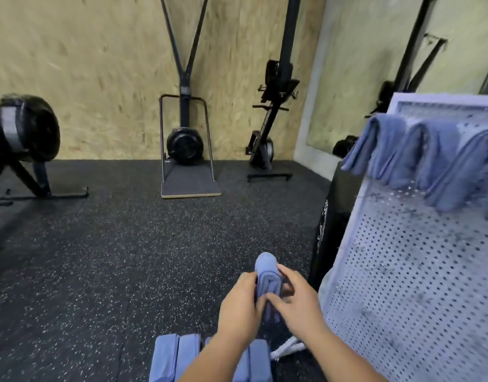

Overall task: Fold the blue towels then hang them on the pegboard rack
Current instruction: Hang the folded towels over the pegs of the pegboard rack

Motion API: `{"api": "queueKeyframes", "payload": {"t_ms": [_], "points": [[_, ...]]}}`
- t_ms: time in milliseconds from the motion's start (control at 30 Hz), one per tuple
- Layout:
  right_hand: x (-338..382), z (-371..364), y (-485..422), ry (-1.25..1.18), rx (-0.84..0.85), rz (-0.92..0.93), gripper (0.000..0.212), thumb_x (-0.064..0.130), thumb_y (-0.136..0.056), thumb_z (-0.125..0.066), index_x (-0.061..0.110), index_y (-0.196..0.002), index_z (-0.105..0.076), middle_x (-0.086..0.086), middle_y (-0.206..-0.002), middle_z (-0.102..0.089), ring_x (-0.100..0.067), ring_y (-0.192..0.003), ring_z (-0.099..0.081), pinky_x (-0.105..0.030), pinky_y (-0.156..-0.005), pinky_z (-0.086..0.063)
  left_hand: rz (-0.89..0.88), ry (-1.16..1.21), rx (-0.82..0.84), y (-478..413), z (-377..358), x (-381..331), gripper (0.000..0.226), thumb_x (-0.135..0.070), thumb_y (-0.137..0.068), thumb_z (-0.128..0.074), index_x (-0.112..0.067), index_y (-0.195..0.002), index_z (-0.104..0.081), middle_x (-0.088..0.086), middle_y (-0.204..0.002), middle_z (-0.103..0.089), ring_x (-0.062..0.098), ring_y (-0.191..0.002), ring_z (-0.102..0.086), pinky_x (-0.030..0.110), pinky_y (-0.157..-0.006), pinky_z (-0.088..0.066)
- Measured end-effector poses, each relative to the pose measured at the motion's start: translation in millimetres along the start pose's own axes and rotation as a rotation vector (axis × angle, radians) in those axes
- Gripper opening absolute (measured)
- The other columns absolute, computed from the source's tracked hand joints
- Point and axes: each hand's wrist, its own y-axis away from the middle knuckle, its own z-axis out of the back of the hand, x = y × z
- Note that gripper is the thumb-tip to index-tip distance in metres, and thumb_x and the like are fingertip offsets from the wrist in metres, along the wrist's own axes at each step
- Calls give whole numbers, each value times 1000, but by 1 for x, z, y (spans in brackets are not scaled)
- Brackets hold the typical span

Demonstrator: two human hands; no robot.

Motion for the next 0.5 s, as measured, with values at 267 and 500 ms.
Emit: {"api": "queueKeyframes", "payload": {"t_ms": [267, 500], "points": [[52, 101, 31, 130, -322, 121, 58, 8, -95, -70, 40, -142, -61, 30, -127, -58, 4, -113, -62, -28, -96, -56, -214, 125, -48, -8, 6, -111, 8, -35, -101, -51, -42, -106, -50, -20, -100, -60, 2, -86, -59, 37, -78, -53], [94, 182, 55, 194, -709, 152, 46, 22, -96, -68, 29, -141, -64, 13, -125, -68, -10, -107, -65, -37, -92, -56, -395, 220, -43, -22, 10, -222, 7, -34, -103, -47, -37, -106, -52, -12, -101, -59, 13, -85, -61, 46, -79, -54]]}}
